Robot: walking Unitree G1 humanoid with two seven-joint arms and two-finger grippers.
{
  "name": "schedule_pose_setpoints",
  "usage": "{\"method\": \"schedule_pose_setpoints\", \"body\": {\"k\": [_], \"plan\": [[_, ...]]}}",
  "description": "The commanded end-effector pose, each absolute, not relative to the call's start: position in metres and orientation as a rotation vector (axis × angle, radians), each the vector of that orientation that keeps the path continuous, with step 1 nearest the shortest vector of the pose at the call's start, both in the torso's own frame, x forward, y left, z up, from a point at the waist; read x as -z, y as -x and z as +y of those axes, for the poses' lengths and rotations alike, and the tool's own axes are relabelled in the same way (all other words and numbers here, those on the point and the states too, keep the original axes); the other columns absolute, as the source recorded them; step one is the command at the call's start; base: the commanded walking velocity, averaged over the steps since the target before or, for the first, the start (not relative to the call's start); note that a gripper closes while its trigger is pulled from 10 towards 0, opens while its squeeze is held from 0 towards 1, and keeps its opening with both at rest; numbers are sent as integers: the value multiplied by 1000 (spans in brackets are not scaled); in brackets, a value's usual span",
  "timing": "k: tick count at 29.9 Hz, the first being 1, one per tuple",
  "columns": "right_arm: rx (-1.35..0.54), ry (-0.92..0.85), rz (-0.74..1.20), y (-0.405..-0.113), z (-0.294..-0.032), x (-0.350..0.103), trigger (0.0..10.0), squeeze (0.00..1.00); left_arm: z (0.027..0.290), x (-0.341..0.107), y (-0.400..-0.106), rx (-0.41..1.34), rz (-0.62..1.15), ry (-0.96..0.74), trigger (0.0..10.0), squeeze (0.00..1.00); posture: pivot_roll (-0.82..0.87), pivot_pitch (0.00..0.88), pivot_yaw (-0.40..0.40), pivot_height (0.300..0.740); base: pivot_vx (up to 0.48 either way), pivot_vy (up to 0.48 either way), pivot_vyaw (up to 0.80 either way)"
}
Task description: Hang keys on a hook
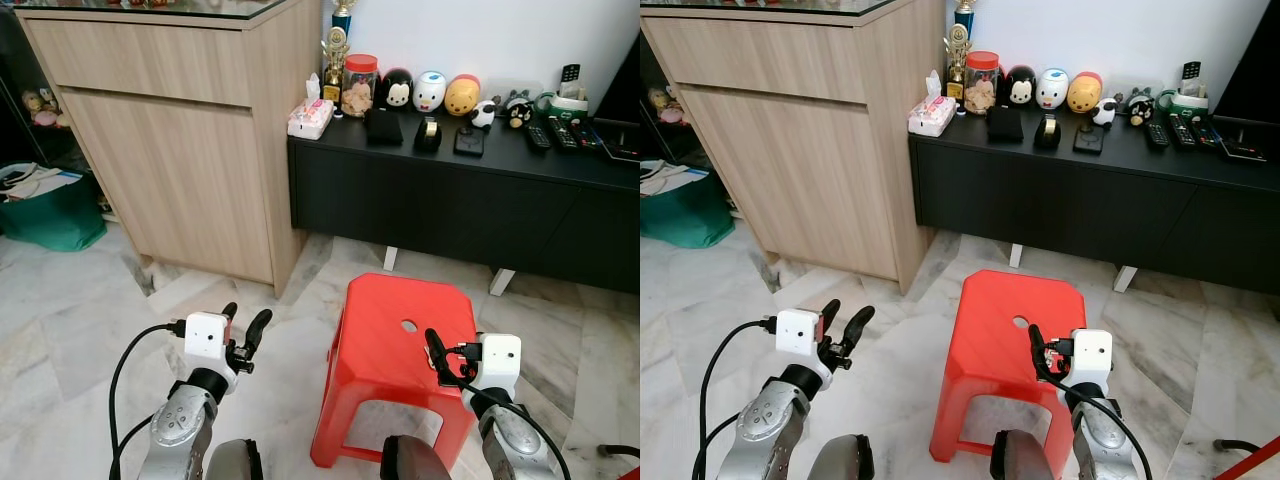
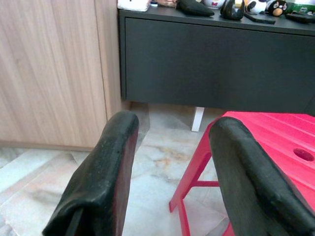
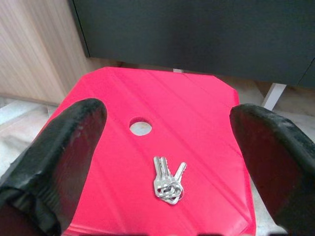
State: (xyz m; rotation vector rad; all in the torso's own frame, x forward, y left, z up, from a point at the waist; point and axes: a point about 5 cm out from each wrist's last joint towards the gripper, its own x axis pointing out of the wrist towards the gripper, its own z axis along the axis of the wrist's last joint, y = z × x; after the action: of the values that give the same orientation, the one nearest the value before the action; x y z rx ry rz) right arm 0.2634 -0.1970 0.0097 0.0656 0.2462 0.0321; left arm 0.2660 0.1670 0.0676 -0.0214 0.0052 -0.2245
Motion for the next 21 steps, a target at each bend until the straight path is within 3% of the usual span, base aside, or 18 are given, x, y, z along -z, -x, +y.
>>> {"method": "schedule_pose_setpoints", "body": {"k": [1, 21], "plan": [[-15, -78, 267, -262, -199, -7, 10000, 0, 167, -65, -265, 231, 20, 29, 10000, 0, -11, 0, -26, 587, 277, 0, 0], [-6, -77, 309, -257, -202, 0, 10000, 0, 166, -66, -266, 233, 14, 21, 10000, 0, -13, 0, -26, 587, 282, 0, 0]]}}
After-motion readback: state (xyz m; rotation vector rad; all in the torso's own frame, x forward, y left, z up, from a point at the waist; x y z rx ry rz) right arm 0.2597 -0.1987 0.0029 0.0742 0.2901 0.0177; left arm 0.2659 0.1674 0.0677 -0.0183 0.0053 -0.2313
